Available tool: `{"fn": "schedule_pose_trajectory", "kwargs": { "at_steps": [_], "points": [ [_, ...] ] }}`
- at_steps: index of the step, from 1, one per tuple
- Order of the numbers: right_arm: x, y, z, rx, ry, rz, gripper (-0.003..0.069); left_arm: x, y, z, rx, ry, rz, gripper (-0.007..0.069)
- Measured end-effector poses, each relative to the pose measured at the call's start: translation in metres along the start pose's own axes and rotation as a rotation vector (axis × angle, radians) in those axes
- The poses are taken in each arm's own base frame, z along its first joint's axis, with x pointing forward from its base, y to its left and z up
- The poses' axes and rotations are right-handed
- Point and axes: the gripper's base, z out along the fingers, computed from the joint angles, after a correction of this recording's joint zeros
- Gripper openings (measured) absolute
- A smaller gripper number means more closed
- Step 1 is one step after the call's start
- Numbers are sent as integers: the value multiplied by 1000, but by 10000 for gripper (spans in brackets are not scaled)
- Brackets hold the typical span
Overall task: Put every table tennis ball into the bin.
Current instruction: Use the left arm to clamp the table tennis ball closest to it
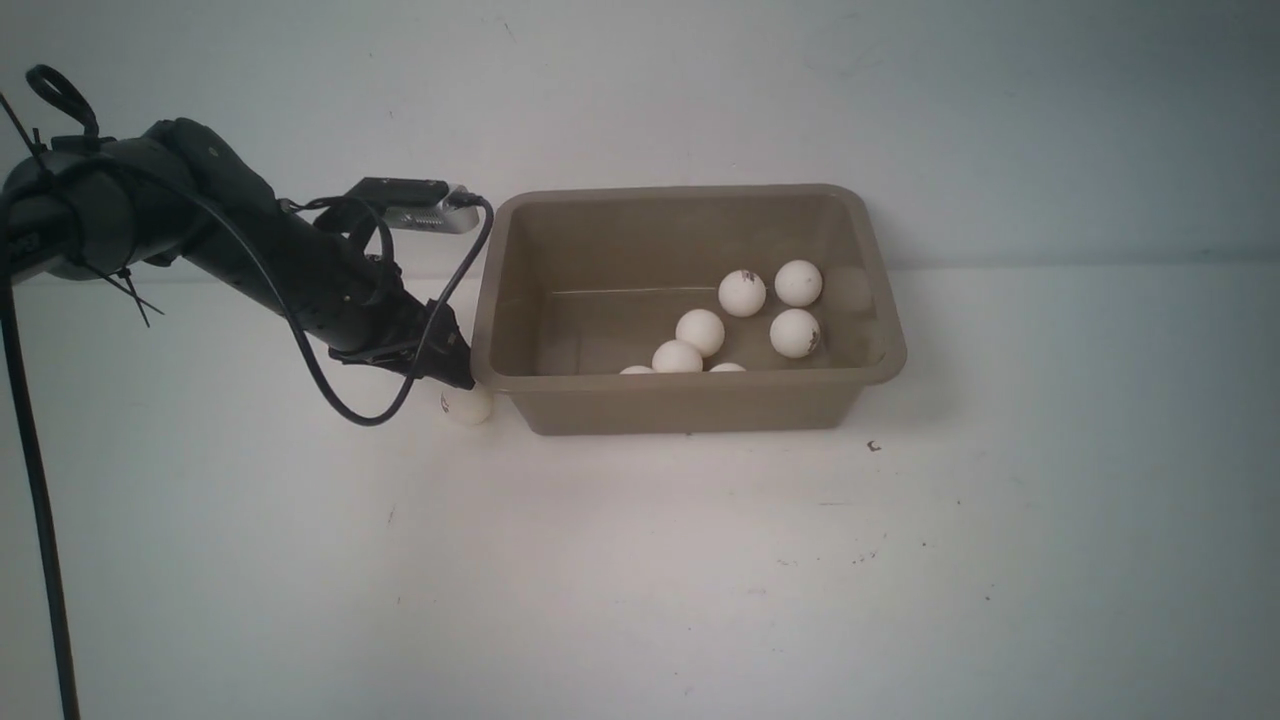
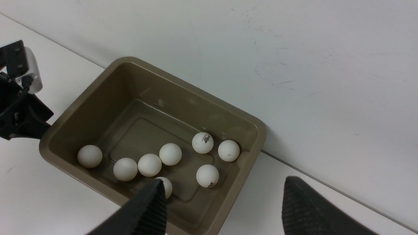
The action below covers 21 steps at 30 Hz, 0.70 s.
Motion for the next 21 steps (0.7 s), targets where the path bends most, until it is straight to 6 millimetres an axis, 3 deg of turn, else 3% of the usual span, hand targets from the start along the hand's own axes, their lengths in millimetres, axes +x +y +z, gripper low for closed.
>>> {"fn": "schedule_pose_trajectory", "kwargs": {
  "at_steps": [21],
  "points": [
    [0, 1, 0, -12, -3, 5, 440, -2, -2, 3, -28, -2, 20, 436]
  ]
}}
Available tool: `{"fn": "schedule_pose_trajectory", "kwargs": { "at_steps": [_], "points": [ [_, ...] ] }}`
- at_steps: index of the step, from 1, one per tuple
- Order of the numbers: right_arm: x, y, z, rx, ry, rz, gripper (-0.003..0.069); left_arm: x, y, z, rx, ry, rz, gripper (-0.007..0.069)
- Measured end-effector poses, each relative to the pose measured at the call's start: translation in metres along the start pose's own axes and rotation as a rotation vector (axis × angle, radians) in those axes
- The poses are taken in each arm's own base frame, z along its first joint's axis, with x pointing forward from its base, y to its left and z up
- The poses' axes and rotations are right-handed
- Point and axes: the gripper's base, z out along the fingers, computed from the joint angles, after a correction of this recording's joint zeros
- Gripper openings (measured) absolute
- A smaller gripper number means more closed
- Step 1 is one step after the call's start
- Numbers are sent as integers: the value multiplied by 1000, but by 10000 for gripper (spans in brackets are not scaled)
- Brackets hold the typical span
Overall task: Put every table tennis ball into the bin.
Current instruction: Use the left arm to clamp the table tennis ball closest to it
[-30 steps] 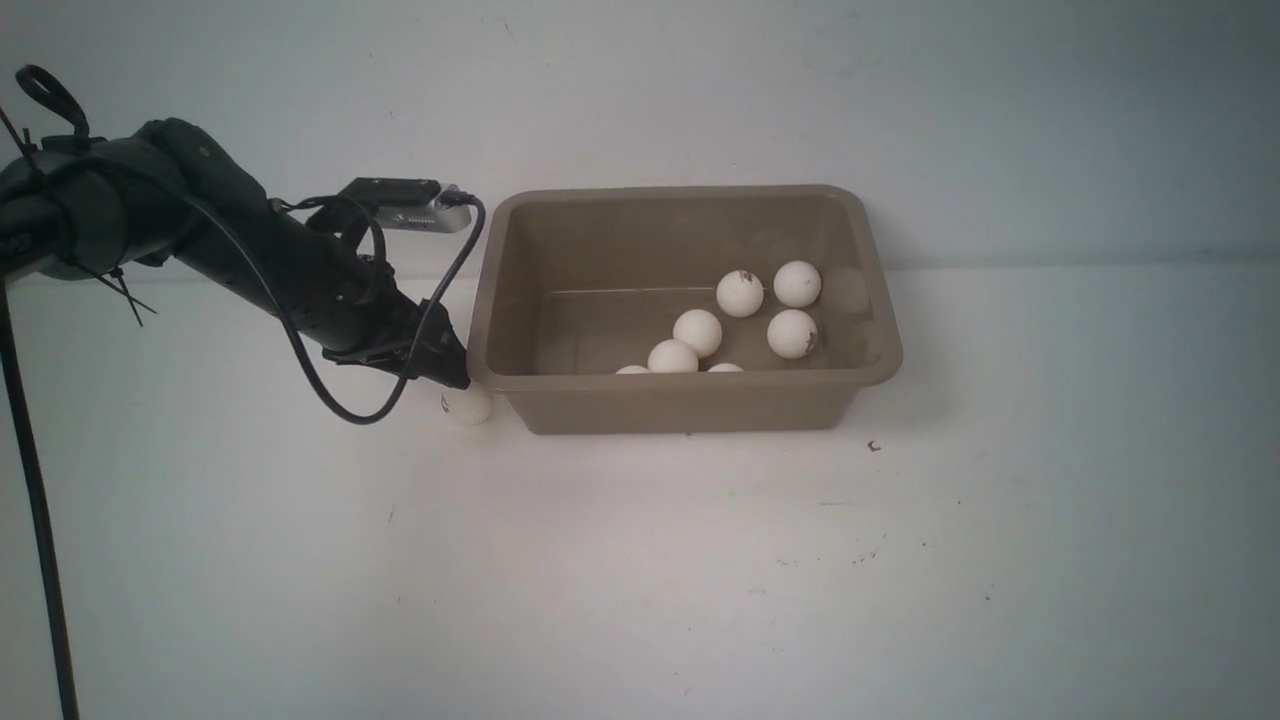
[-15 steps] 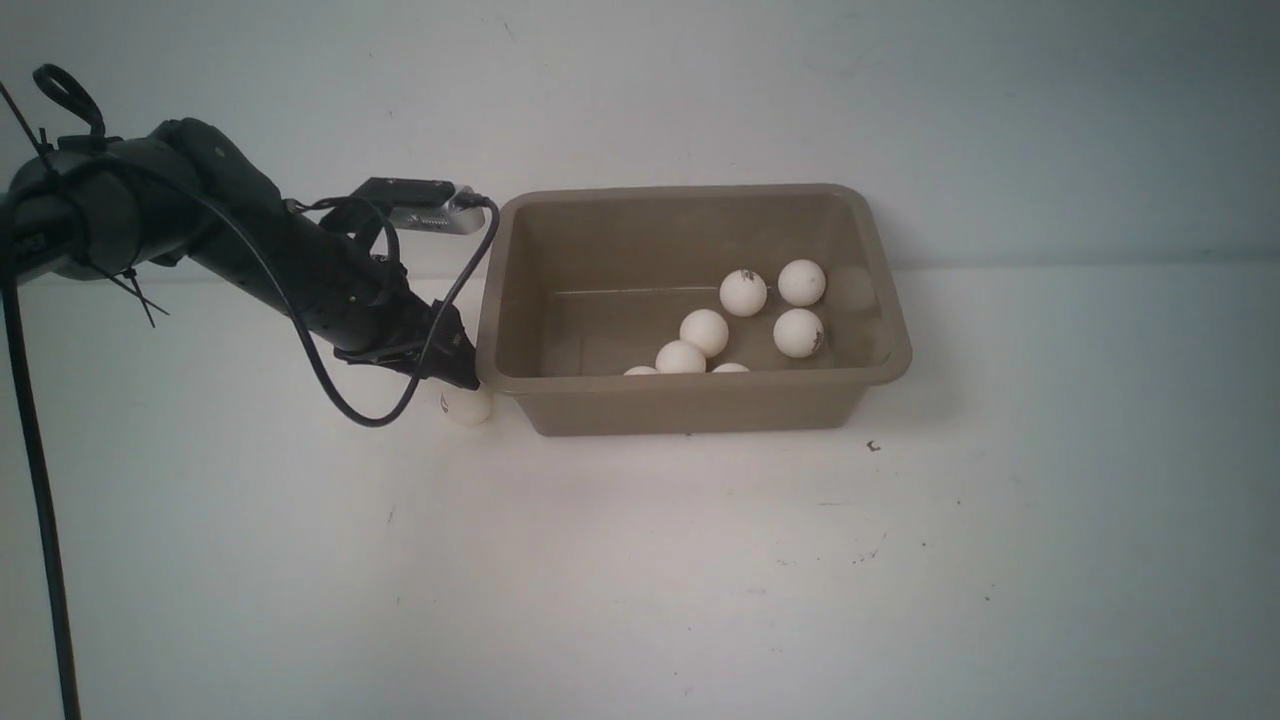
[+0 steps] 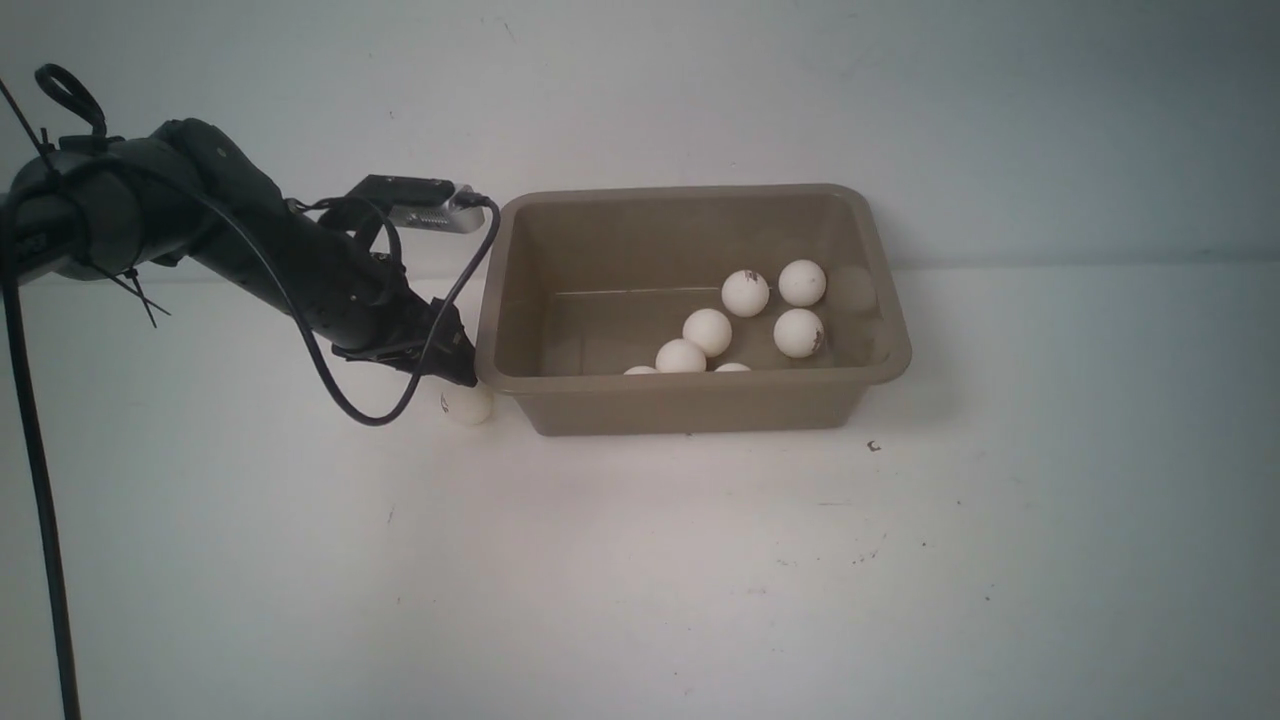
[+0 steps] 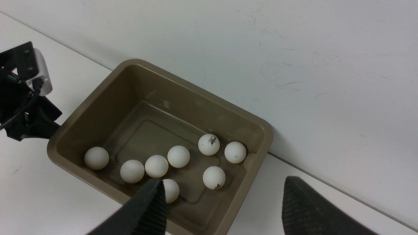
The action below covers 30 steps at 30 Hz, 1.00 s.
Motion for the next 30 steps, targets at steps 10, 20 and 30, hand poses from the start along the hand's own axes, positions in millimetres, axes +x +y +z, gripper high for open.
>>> {"fn": "schedule_pose_trajectory", "kwargs": {
  "at_steps": [10, 20, 30],
  "points": [
    [0, 0, 0, -1, 0, 0, 440, -3, -11, 9, -61, 28, 47, 436],
    [0, 1, 0, -10, -3, 3, 440, 10, -1, 35, -53, 91, 3, 435],
    [0, 1, 0, -10, -3, 3, 440, 7, 0, 35, -67, 58, -8, 352]
  ]
}}
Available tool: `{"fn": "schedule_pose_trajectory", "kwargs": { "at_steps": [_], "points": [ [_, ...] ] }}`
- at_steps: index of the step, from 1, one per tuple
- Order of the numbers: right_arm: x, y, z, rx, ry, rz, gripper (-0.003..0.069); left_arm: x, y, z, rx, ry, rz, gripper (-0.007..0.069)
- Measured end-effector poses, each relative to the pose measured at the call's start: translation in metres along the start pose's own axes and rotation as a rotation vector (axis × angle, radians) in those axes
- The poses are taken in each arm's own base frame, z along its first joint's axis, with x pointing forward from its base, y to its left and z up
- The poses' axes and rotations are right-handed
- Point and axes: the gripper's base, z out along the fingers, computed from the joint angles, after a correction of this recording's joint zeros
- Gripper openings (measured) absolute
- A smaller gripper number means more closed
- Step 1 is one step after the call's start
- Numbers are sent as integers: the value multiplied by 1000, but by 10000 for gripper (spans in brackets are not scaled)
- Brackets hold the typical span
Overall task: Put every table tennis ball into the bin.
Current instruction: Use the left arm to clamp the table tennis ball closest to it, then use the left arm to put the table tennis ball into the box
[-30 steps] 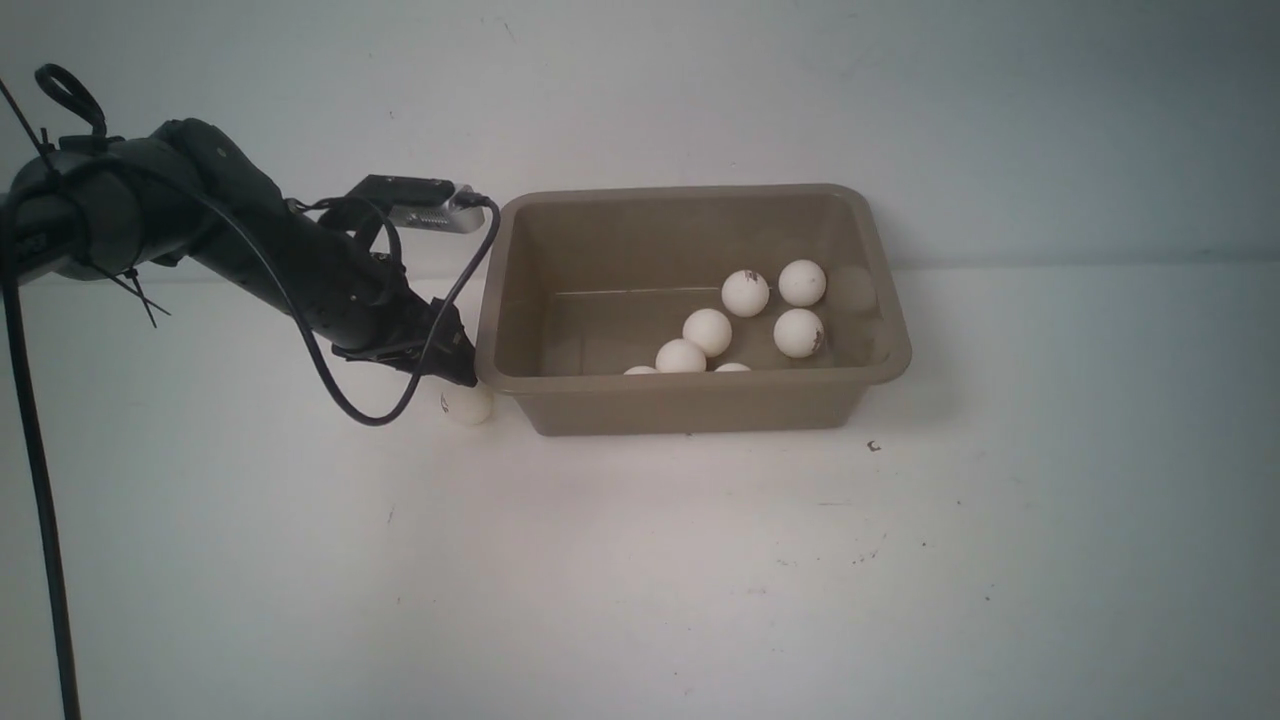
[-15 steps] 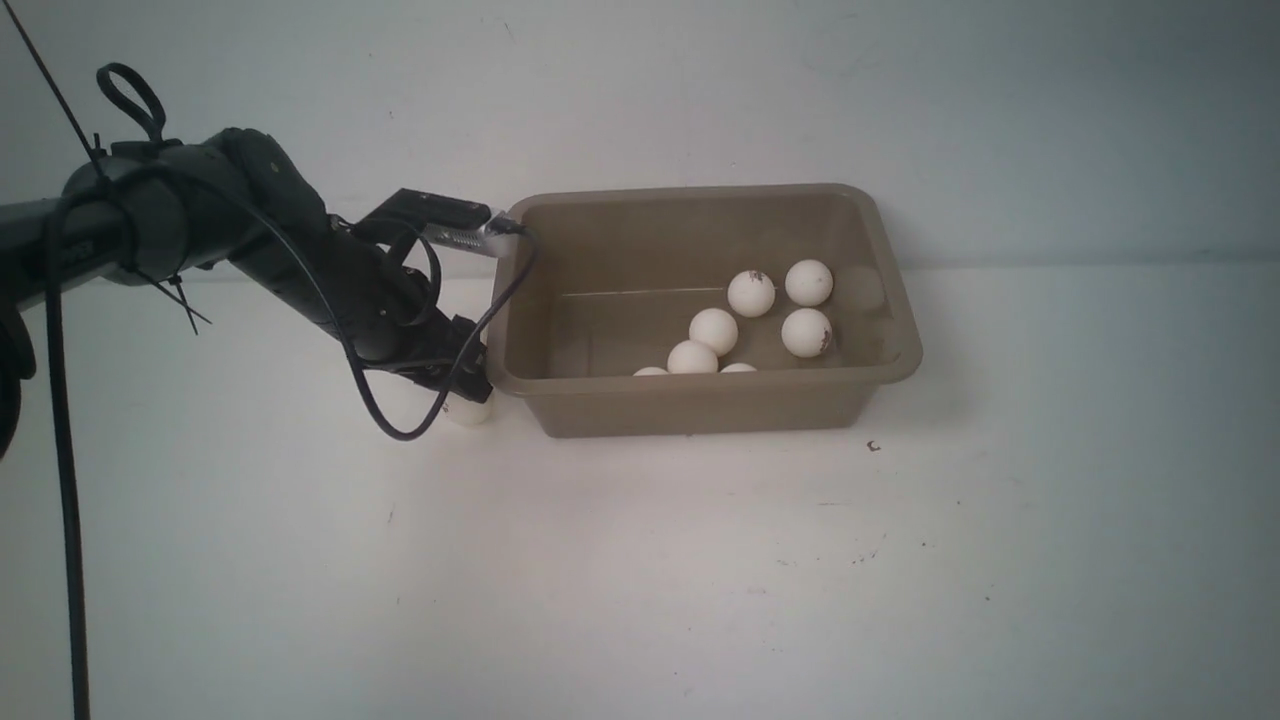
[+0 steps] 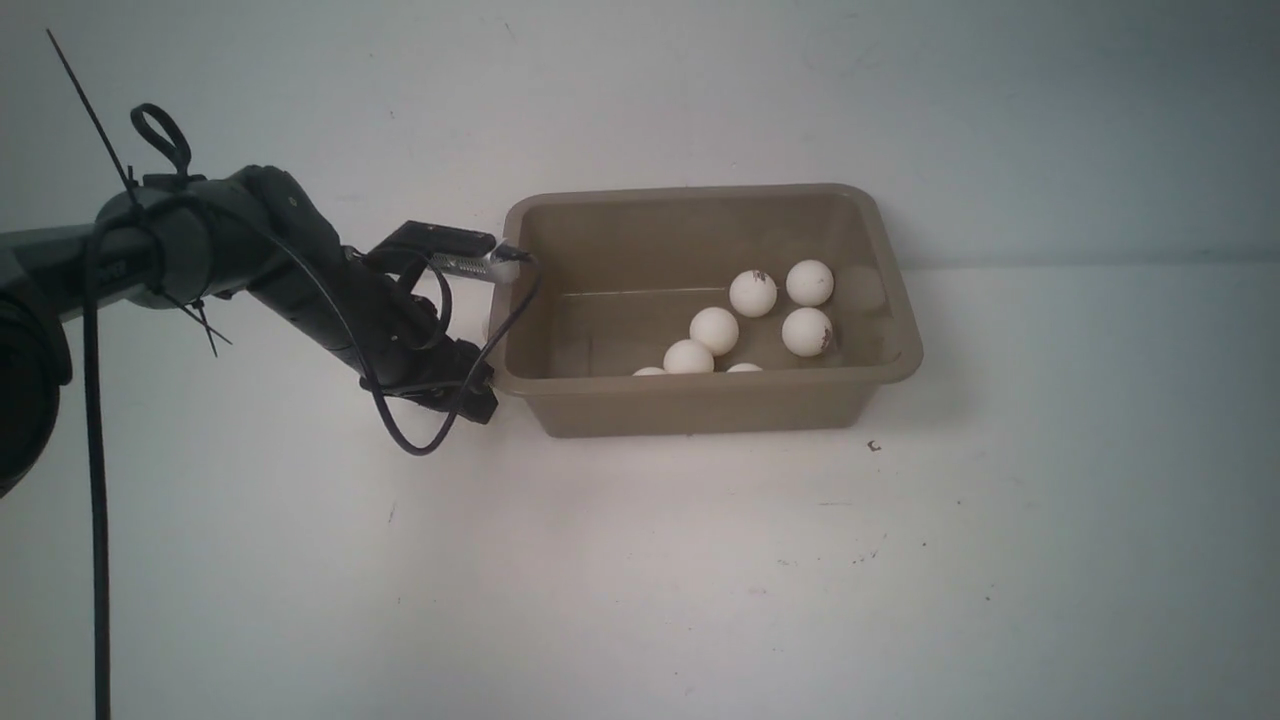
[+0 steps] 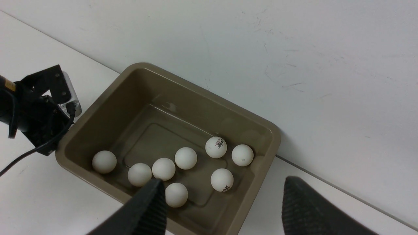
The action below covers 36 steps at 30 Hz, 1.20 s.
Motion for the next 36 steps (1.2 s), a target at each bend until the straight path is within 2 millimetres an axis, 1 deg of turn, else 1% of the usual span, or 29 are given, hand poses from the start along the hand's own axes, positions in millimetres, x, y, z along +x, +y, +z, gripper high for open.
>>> {"fn": "schedule_pose_trajectory", "kwargs": {
  "at_steps": [1, 2, 3, 5, 7, 9, 10, 11, 13, 15, 17, 18, 19, 20, 21, 25, 28, 30, 31, 32, 34, 35, 36],
  "points": [
    [0, 0, 0, 0, 0, 0, 440, 0, 0, 0, 0, 0, 0, 352],
    [0, 0, 0, 0, 0, 0, 440, -4, -2, -10, -12, -18, 14, 352],
    [0, 0, 0, 0, 0, 0, 440, -4, -2, -10, -12, -18, 14, 352],
    [0, 0, 0, 0, 0, 0, 440, -12, -7, -34, -32, -67, 31, 352],
    [0, 0, 0, 0, 0, 0, 440, -25, -18, -67, -60, -162, 52, 352],
    [0, 0, 0, 2, 0, -1, 440, -32, -27, -82, -66, -217, 78, 352],
    [0, 0, 0, 3, 1, -1, 440, -37, -35, -88, -67, -247, 110, 352],
    [0, 0, 0, 3, 1, -1, 440, -41, -44, -90, -66, -270, 144, 352],
    [0, 0, 0, 3, 1, -1, 440, -46, -59, -85, -58, -283, 188, 352],
    [0, 0, 0, 3, 1, -1, 440, -48, -71, -72, -40, -270, 226, 352],
    [0, 0, 0, 3, 1, -1, 440, -46, -81, -52, -21, -239, 261, 352],
    [0, 0, 0, 3, 1, -1, 440, -44, -83, -42, -12, -219, 284, 352],
    [0, 0, 0, 3, 1, -1, 440, -44, -83, -42, -12, -219, 284, 352],
    [0, 0, 0, 3, 1, -1, 440, -42, -83, -33, -6, -201, 306, 352],
    [0, 0, 0, 3, 1, -1, 440, -41, -82, -30, 0, -190, 316, 352],
    [0, 0, 0, 2, 1, -1, 440, -39, -82, -24, 16, -179, 347, 363],
    [0, 0, 0, 0, 0, 0, 440, -43, -84, -27, 31, -197, 349, 451],
    [0, 0, 0, -1, 0, 0, 440, -47, -87, -32, 45, -210, 350, 496],
    [0, 0, 0, -1, 0, 0, 440, -50, -88, -36, 51, -217, 359, 507],
    [0, 0, 0, -1, 0, 0, 440, -53, -89, -45, 54, -231, 375, 511],
    [0, 0, 0, -1, 0, 0, 440, -58, -90, -61, 53, -254, 403, 507],
    [0, 0, 0, -1, 0, 0, 440, -61, -88, -73, 44, -276, 417, 497],
    [0, 0, 0, -1, 0, 0, 440, -61, -87, -78, 40, -284, 419, 495]
  ]
}}
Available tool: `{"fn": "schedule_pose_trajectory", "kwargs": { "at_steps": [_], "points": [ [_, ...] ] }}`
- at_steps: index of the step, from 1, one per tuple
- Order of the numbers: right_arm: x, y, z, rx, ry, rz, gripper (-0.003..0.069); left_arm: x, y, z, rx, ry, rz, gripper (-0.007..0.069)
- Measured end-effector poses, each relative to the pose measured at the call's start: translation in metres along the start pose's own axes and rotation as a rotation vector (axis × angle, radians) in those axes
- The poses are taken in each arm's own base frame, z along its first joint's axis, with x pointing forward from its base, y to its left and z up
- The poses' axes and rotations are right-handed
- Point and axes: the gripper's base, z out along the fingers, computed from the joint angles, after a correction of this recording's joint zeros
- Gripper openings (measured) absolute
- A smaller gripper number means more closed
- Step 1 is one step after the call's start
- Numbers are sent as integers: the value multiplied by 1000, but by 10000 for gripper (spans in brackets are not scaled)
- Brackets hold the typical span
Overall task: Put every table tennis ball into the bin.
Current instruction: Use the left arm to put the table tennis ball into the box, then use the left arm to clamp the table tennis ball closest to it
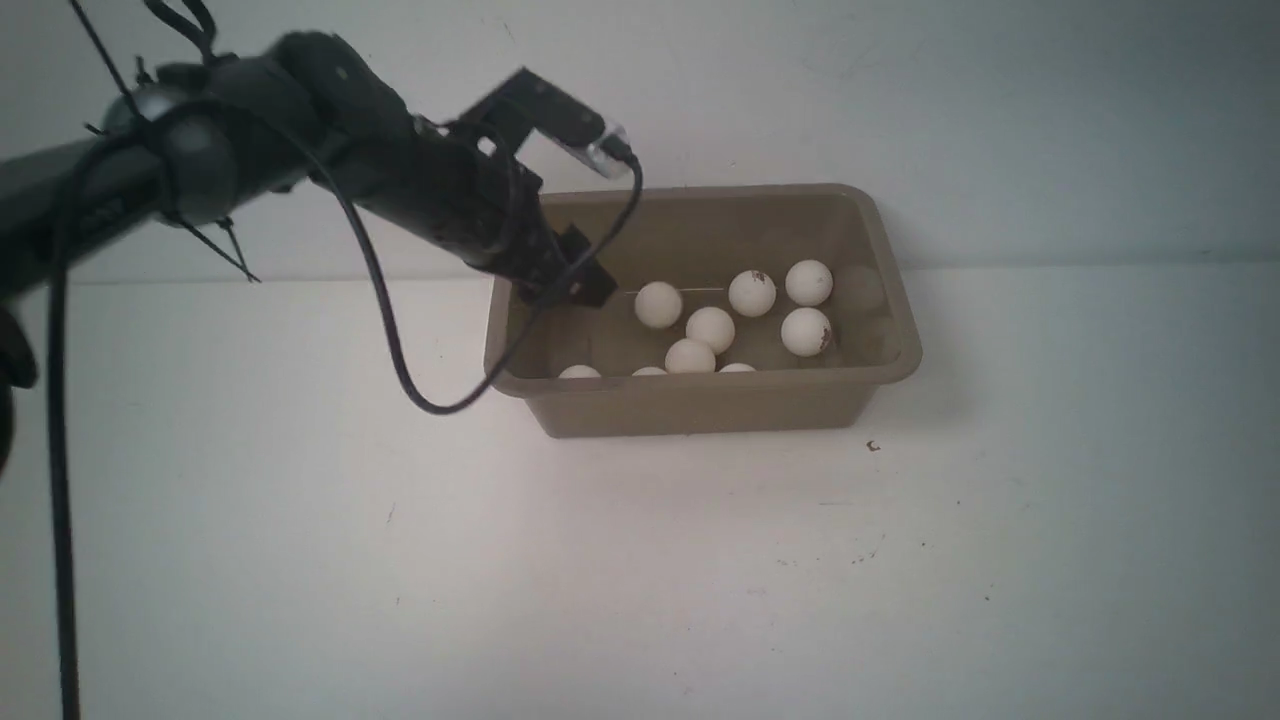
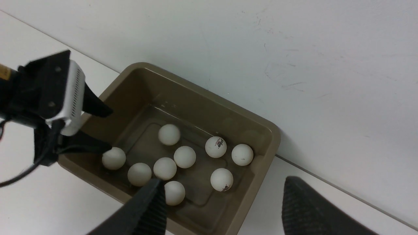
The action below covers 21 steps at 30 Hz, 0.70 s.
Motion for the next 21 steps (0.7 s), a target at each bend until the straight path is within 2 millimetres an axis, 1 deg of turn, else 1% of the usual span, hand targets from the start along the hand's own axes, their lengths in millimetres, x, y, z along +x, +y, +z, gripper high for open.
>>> {"fn": "schedule_pose_trajectory", "kwargs": {
  "at_steps": [1, 2, 4, 7, 8, 9, 10, 12, 15, 17, 21],
  "points": [
    [0, 0, 0, 0, 0, 0, 440, -4, 4, -13, -16, -20, 15, 483],
    [0, 0, 0, 1, 0, -1, 440, -6, 13, -31, -48, -49, 36, 465],
    [0, 0, 0, 1, 0, -5, 440, -3, 29, -51, -84, -78, 56, 444],
    [0, 0, 0, 1, 0, -16, 440, 16, 58, -70, -91, -100, 95, 428],
    [0, 0, 0, 1, 0, -20, 440, 25, 67, -73, -74, -113, 116, 426],
    [0, 0, 0, 1, 0, -21, 440, 39, 77, -76, -36, -137, 151, 426],
    [0, 0, 0, 1, 0, -24, 440, 46, 83, -76, -20, -150, 160, 426],
    [0, 0, 0, 1, 0, -24, 440, 61, 93, -71, 48, -230, 207, 426],
    [0, 0, 0, 1, 0, -24, 440, 73, 105, -64, 59, -298, 236, 426],
    [0, 0, 0, 1, 0, -24, 440, 87, 112, -49, 65, -306, 259, 426],
    [0, 0, 0, 0, 0, -25, 440, 111, 119, -19, 99, -282, 298, 426]
  ]
}}
